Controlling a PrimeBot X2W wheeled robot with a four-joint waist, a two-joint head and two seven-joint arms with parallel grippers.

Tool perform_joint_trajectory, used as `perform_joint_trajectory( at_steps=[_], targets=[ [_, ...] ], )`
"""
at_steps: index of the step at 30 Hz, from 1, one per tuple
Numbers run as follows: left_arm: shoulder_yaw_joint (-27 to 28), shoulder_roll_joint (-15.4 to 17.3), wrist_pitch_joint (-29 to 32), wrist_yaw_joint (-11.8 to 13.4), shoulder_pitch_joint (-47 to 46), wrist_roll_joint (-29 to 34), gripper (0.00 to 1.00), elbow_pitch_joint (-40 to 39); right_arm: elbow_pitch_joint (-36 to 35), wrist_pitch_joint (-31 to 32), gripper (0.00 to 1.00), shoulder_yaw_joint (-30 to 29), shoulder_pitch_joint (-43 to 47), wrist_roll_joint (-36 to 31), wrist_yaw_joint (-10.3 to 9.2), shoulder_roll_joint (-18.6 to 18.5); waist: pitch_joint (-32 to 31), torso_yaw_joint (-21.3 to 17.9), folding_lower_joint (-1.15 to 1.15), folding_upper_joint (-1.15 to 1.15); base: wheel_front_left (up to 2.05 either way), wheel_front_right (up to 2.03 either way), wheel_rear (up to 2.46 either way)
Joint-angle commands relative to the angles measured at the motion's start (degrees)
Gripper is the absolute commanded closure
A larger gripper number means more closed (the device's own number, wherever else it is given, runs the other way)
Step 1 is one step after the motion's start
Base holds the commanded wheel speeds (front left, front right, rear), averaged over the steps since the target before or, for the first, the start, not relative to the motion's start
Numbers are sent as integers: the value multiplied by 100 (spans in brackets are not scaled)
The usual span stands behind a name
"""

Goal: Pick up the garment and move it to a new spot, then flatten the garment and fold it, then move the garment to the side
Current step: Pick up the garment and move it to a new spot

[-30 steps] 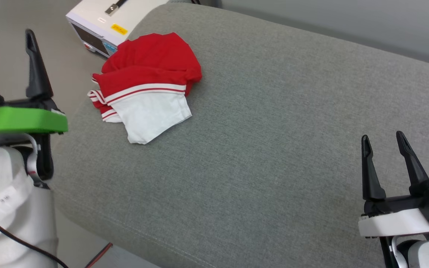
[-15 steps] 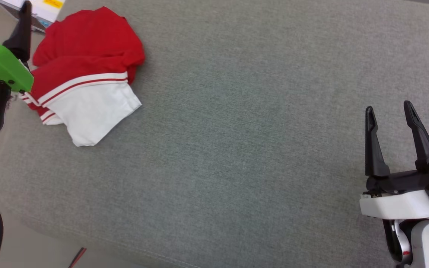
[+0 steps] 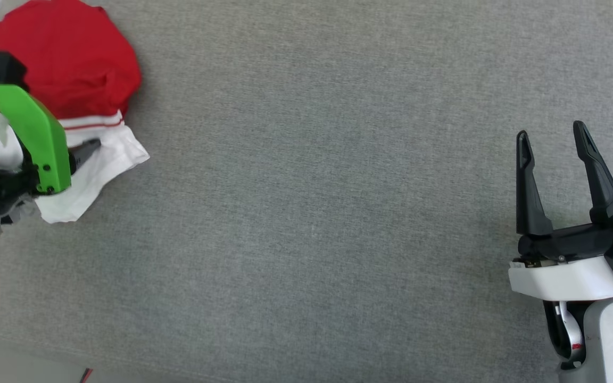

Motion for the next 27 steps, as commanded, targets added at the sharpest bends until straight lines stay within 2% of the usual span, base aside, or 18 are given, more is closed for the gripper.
perform_joint_trajectory(
  at_steps=[1,8,9,10,11,18,27],
  targets=[
    [-192,57,126,-16,74,-40,0,28,-7,-35,0,13,-102,2,-4,-19,112,-127,-1,-1,0,0,0],
    [-796,-50,165,-16,198,-176,0,264,21,-35,0,-29,-149,69,-4,-19,173,-175,-1,-1,0,0,0],
    [-875,-60,136,-16,191,-202,49,282,32,-35,0,-38,-156,90,-4,-19,171,-175,-1,-1,0,0,0],
    [-936,-56,106,-16,177,-209,87,300,40,-35,0,-45,-161,107,-4,-19,165,-174,-1,-1,0,0,0],
    [-1013,-48,65,-16,152,-210,100,322,53,-35,0,-52,-164,126,-4,-19,148,-170,-1,-1,0,0,0],
    [-1194,144,-563,-16,-189,-267,100,274,118,-35,0,-105,-58,262,-4,-19,-152,-48,-1,-1,0,0,0],
    [-1637,522,-1223,-16,-658,-272,100,-624,229,-35,0,-179,94,594,-4,-19,-662,80,-1,-1,0,0,0]
  ],
)
